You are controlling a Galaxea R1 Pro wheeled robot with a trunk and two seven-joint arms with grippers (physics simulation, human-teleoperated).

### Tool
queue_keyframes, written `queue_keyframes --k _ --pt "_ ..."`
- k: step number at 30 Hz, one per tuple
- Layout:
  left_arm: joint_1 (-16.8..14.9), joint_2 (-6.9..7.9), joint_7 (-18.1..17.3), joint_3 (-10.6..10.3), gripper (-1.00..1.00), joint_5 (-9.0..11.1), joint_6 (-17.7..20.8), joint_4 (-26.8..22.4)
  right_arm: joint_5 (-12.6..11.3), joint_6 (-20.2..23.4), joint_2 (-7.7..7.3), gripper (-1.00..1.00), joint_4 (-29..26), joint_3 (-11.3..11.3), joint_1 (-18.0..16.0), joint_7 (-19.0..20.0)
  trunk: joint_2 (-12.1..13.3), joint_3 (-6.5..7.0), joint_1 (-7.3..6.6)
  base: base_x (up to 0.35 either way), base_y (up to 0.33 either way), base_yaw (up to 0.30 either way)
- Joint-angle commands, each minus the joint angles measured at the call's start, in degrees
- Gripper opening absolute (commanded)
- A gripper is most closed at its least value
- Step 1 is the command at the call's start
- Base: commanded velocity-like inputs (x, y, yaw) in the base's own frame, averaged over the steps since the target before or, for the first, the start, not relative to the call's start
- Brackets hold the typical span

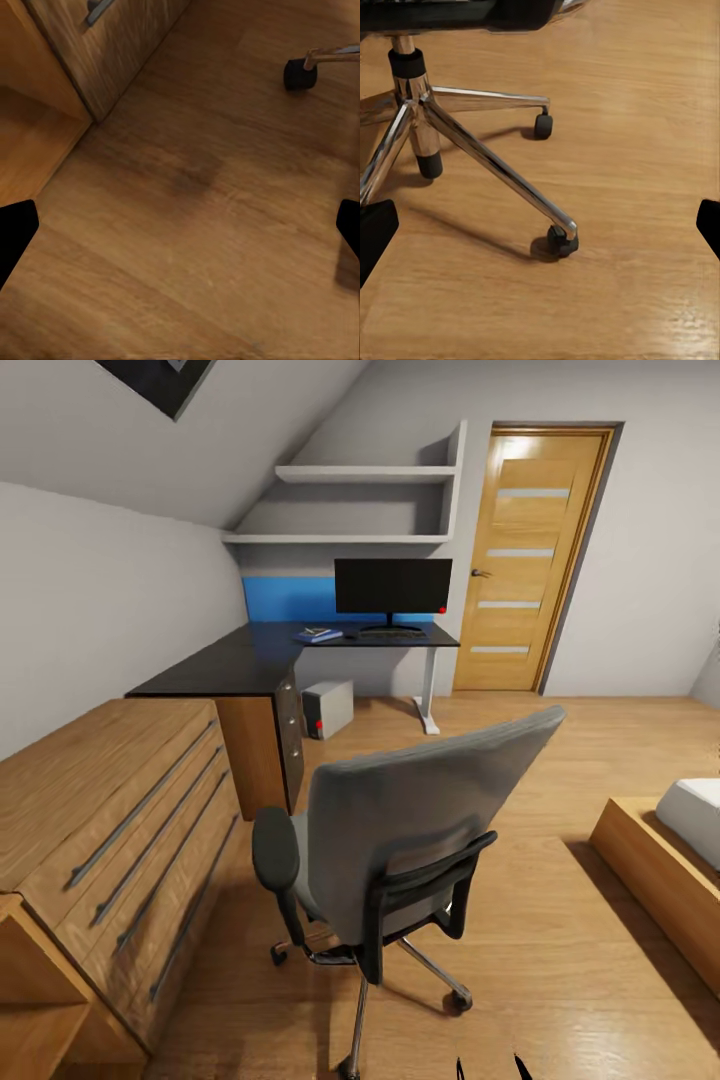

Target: In the bedroom, organize the workspace by keeping the computer under the desk, ensuring the monitor is on the desk, placing the keyboard on the desk next to the monitor, placing the mouse on the desk next to the keyboard, moving the folder from the swivel chair onto the desk next to the mouse, stacking the notebook on top of the folder with the pen on top of the notebook, and positioning the swivel chair next to the desk.

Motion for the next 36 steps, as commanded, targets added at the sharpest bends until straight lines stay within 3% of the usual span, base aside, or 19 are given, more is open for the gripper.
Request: queue_keyframes --k 1,17,21,25,26,30,31,35,36 --pt "-0.06 0.07 0.35 -0.48 1.0 0.49 -0.29 0.0 0.59 -0.04 0.0 1.0 0.05 0.08 -0.04 -0.6 -0.44 -0.23 0.19 -0.217 0.0 0.0" --pt "-0.06 0.04 0.57 -0.56 1.0 0.32 -0.08 -1.31 0.69 -0.22 0.05 1.0 -0.36 0.12 -0.04 -0.6 -6.86 -3.11 3.71 -0.04 0.0 0.0" --pt "-0.06 0.22 0.67 -0.45 1.0 0.32 3.98 -6.55 0.63 -0.05 0.2 1.0 -1.63 0.07 -0.2 -0.84 -8.46 -3.82 4.58 0.0 0.0 0.0" --pt "-0.06 0.53 0.81 -0.18 1.0 0.32 15.11 -16.84 0.08 2.97 0.3 1.0 -6.22 -0.01 -0.8 -1.02 -10.06 -4.54 5.46 0.0 0.0 0.0" --pt "-0.06 0.68 0.91 0.11 1.0 0.34 20.97 -21.15 -0.9 6.51 0.32 1.0 -8.45 -0.02 -0.95 -1.01 -10.47 -4.72 5.68 0.0 0.0 0.0" --pt "-0.1 0.81 1.14 2.13 1.0 0.33 32.9 -30.3 -4.08 17.05 0.31 1.0 -13.41 -0.04 -1.14 -0.74 -12.07 -5.44 6.56 0.0 0.0 0.0" --pt "-0.12 0.78 1.18 3.53 1.0 0.33 38.29 -34.93 -5.73 22.87 0.28 1.0 -16.66 -0.05 -1.19 -0.61 -12.47 -5.62 6.78 0.0 0.0 0.0" --pt "-0.13 0.75 0.91 5.38 1.0 0.29 46.77 -42.97 -8.77 33.68 0.11 1.0 -23.9 -0.09 -1.23 -0.5 -14.07 -6.34 7.66 0.0 0.0 0.0" --pt "-0.14 0.74 0.83 5.87 1.0 0.32 49.35 -46.0 -10.27 38.53 0.04 1.0 -27.12 -0.11 -1.25 -0.45 -14.48 -6.52 7.88 0.0 0.0 0.0"
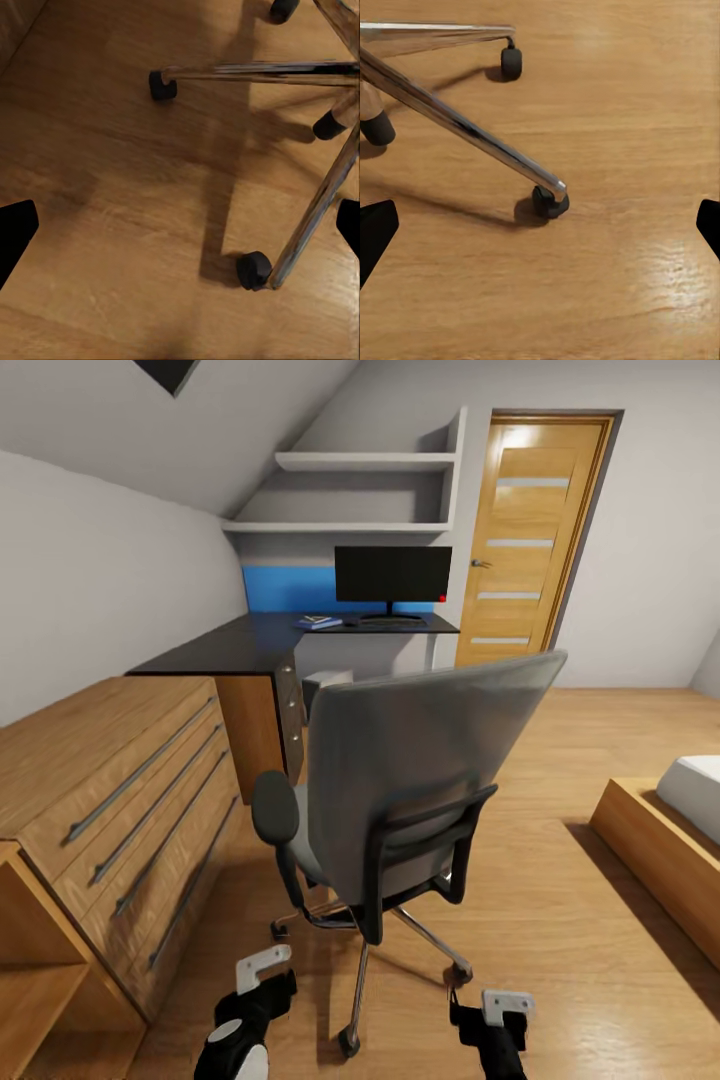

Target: In the bedroom, organize the workspace by keeping the computer under the desk, ensuring the monitor is on the desk, placing the keyboard on the desk next to the monitor, placing the mouse on the desk next to the keyboard, moving the folder from the swivel chair onto the desk next to the mouse, stacking the notebook on top of the folder with the pen on top of the notebook, and positioning the swivel chair next to the desk.

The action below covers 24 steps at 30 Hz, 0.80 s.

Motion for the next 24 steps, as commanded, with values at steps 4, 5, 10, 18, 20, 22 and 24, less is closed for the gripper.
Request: queue_keyframes --k 4,5,10,18,20,22,24 --pt "-0.04 0.04 0.27 0.59 1.0 0.37 3.91 -4.88 -6.5 13.61 -0.22 1.0 -7.7 0.24 -0.05 2.19 -0.44 -0.24 0.22 0.0 0.0 0.0" --pt "-0.04 0.15 0.26 0.64 1.0 0.4 4.0 -5.04 -7.02 14.34 -0.23 1.0 -8.1 0.21 -0.05 2.68 -0.44 -0.24 0.22 0.0 0.0 0.0" --pt "-0.04 1.42 0.26 0.7 1.0 0.43 4.26 -4.7 -8.47 15.54 -0.26 1.0 -9.11 0.17 -0.05 4.01 -0.44 -0.24 0.22 0.0 0.0 0.0" --pt "-0.04 4.28 0.11 0.71 1.0 0.57 4.38 -3.79 -9.08 10.77 -1.17 1.0 -9.32 0.24 0.02 4.57 -0.44 -0.24 0.22 0.0 0.0 0.0" --pt "-0.04 4.4 0.07 0.63 1.0 0.58 4.38 -3.7 -9.15 10.34 -1.35 1.0 -9.22 0.25 0.04 4.6 -0.44 -0.24 0.22 0.0 0.0 0.0" --pt "-0.04 4.45 0.05 0.55 1.0 0.59 4.38 -3.54 -9.19 10.05 -1.46 1.0 -9.14 0.26 0.07 4.62 -0.44 -0.24 0.22 0.0 0.0 0.0" --pt "-0.04 4.41 0.02 0.44 1.0 0.6 4.39 -3.12 -9.22 9.87 -1.53 1.0 -9.09 0.28 0.09 4.67 -0.44 -0.24 0.22 0.0 0.0 0.0"
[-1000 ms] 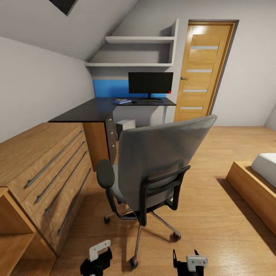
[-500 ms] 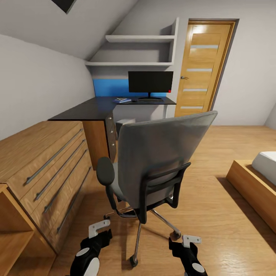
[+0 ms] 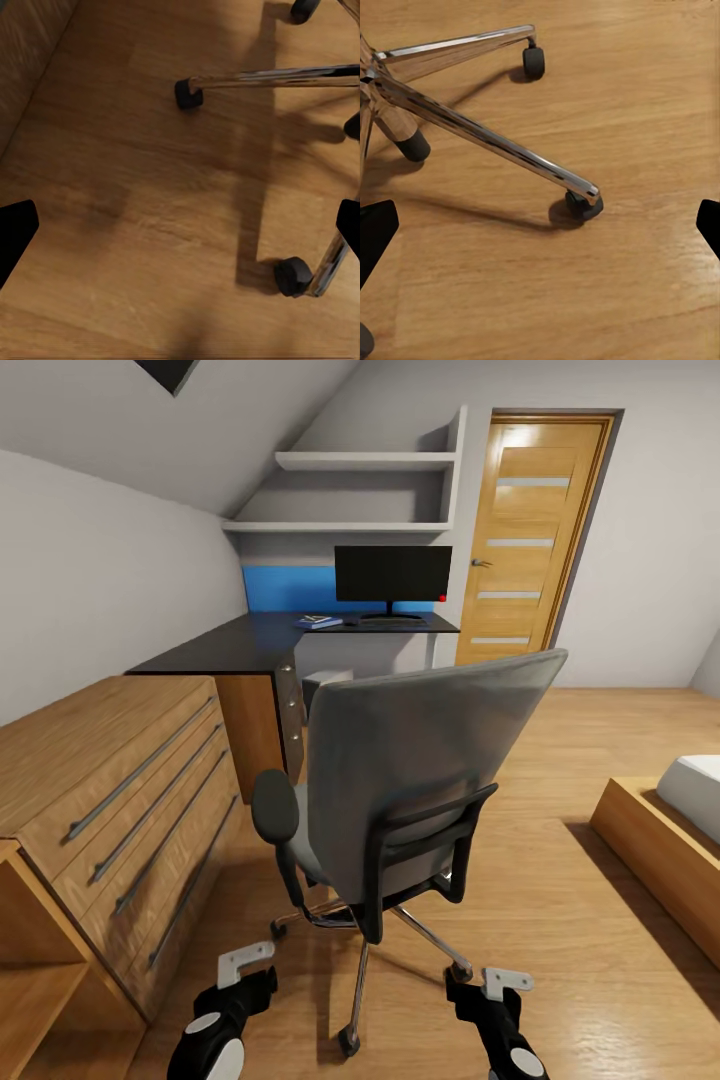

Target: In the bedroom, organize the workspace by keeping the computer under the desk, ensuring the monitor is on the desk, placing the keyboard on the desk next to the monitor, placing the mouse on the desk next to the keyboard, moving the folder from the swivel chair onto the desk next to the mouse, stacking the notebook on top of the folder with the pen on top of the notebook, and positioning the swivel chair next to the desk.

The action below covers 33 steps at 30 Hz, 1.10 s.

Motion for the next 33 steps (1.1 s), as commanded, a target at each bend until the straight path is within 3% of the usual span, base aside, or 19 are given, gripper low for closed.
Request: queue_keyframes --k 1,8,10,16,23,28,30,33 --pt "-0.05 0.04 0.53 -0.27 1.0 0.44 0.1 0.26 -0.61 -0.37 -0.07 1.0 0.06 0.27 -0.03 -0.32 -0.02 -0.05 -0.01 0.0 0.0 0.0" --pt "-0.05 -0.02 0.96 -5.19 1.0 0.35 0.08 3.63 -0.45 -0.66 -0.1 1.0 0.84 0.38 -0.01 -0.09 -0.02 -0.05 -0.01 0.0 -0.001 0.0" --pt "-0.05 -0.03 1.22 -8.81 1.0 0.33 -0.44 4.14 -0.41 -0.7 -0.09 1.0 1.02 0.41 -0.01 -0.09 -0.02 -0.05 -0.01 0.01 -0.113 0.0" --pt "-0.05 0.03 1.39 -13.75 1.0 0.32 -3.17 4.87 -0.45 -0.72 -0.08 1.0 1.1 0.42 -0.01 -0.23 -0.02 -0.05 -0.01 0.091 -0.25 0.0" --pt "-0.05 -0.03 1.34 -14.28 1.0 0.3 -3.57 5.06 -0.55 -1.32 -0.04 1.0 1.14 0.41 -0.01 -0.36 -0.02 -0.05 -0.01 0.139 -0.236 0.0" --pt "-0.05 -0.03 1.32 -14.51 1.0 0.29 -4.04 5.09 -0.44 -4.28 0.11 1.0 1.43 0.42 -0.01 -0.51 -0.02 -0.05 -0.01 0.052 -0.075 0.0" --pt "-0.02 -0.02 1.32 -14.94 1.0 0.29 -4.94 5.09 -0.41 -5.57 0.14 1.0 1.82 0.42 -0.01 -0.53 -0.02 -0.05 -0.01 0.021 -0.031 0.0" --pt "0.02 0.1 1.33 -17.15 1.0 0.32 -8.81 5.09 -0.35 -8.19 0.2 1.0 2.74 0.47 -0.01 -0.5 -0.02 -0.05 -0.01 0.01 -0.014 0.0"
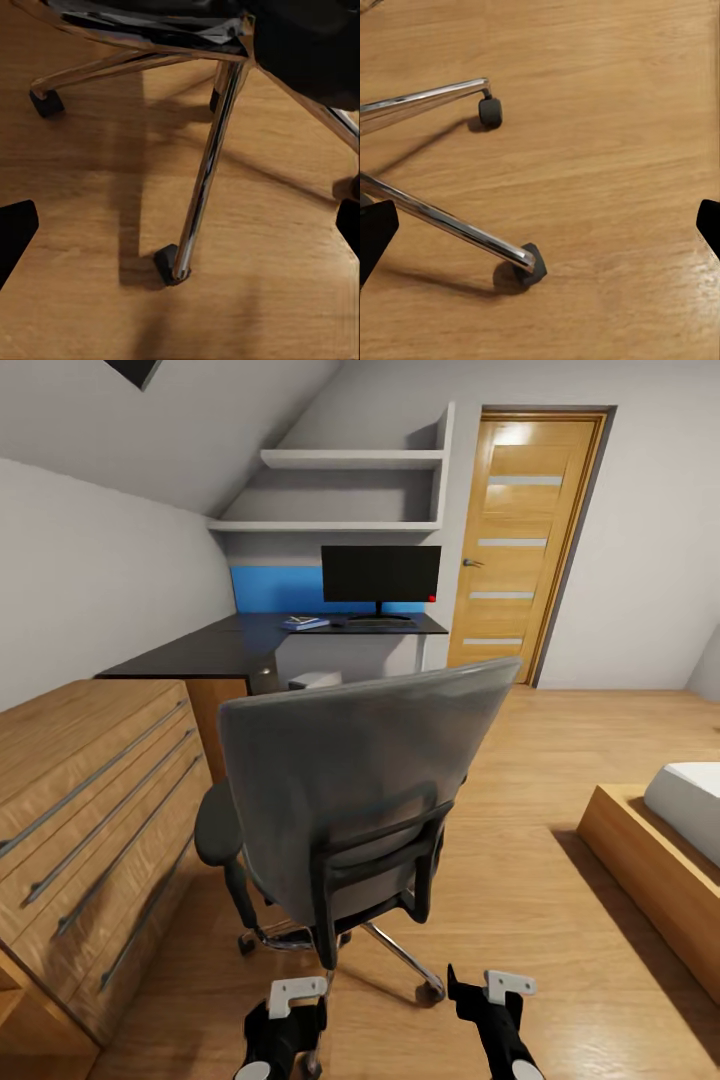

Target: In the bedroom, organize the workspace by keeping the computer under the desk, ensuring the monitor is on the desk, placing the keyboard on the desk next to the monitor, placing the mouse on the desk next to the keyboard, moving the folder from the swivel chair onto the desk next to the mouse, stacking the notebook on top of the folder with the pen on top of the notebook, and positioning the swivel chair next to the desk.

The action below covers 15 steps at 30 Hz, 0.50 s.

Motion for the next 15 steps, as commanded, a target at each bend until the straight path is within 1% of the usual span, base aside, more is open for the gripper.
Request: queue_keyframes --k 1,2,5,6,9,10,11,14,15 --pt "-0.06 0.11 0.43 -0.99 1.0 0.32 -1.16 -0.09 -0.57 -0.9 -0.03 1.0 0.23 0.3 -0.04 -0.31 -0.02 -0.05 -0.01 0.006 -0.009 0.0" --pt "-0.05 0.2 0.39 -2.63 1.0 0.32 -3.94 -0.09 -0.55 -1.91 -0.01 1.0 0.54 0.31 -0.04 -0.29 -0.02 -0.05 -0.01 0.004 -0.006 0.0" --pt "-0.05 0.33 0.44 -4.82 1.0 0.3 -8.06 -0.1 -0.51 -2.93 -0.01 1.0 0.85 0.32 -0.04 -0.28 -0.02 -0.05 -0.01 0.003 -0.004 0.0" --pt "-0.04 0.41 0.66 -5.96 1.0 0.29 -10.31 -0.15 -0.5 -3.32 -0.01 1.0 0.99 0.33 -0.04 -0.27 -0.02 -0.05 -0.01 0.001 -0.002 0.0" --pt "-0.04 0.55 1.33 -7.3 1.0 0.29 -12.74 -0.28 -0.48 -3.66 0.01 1.0 1.13 0.33 -0.04 -0.27 -0.02 -0.05 -0.01 0.001 -0.001 0.0" --pt "-0.04 0.65 3.55 -8.52 1.0 0.28 -14.96 -0.42 -0.47 -3.87 -0.02 1.0 1.21 0.33 -0.04 -0.24 -0.02 -0.05 -0.01 0.0 0.0 0.0" --pt "-0.04 0.68 5.04 -9.04 1.0 0.28 -16.04 -0.46 -0.47 -3.92 -0.03 1.0 1.27 0.33 -0.04 -0.23 -0.02 -0.05 -0.01 0.0 0.0 0.0" --pt "-0.04 0.7 6.96 -9.97 1.0 0.28 -17.62 -0.49 -0.47 -3.97 -0.04 1.0 1.31 0.33 -0.04 -0.22 -0.02 -0.05 -0.01 0.0 0.0 0.0" --pt "-0.04 0.71 7.8 -10.56 1.0 0.28 -18.41 -0.5 -0.47 -3.98 -0.05 1.0 1.33 0.33 -0.04 -0.2 -0.02 -0.05 -0.01 0.0 0.0 0.0"
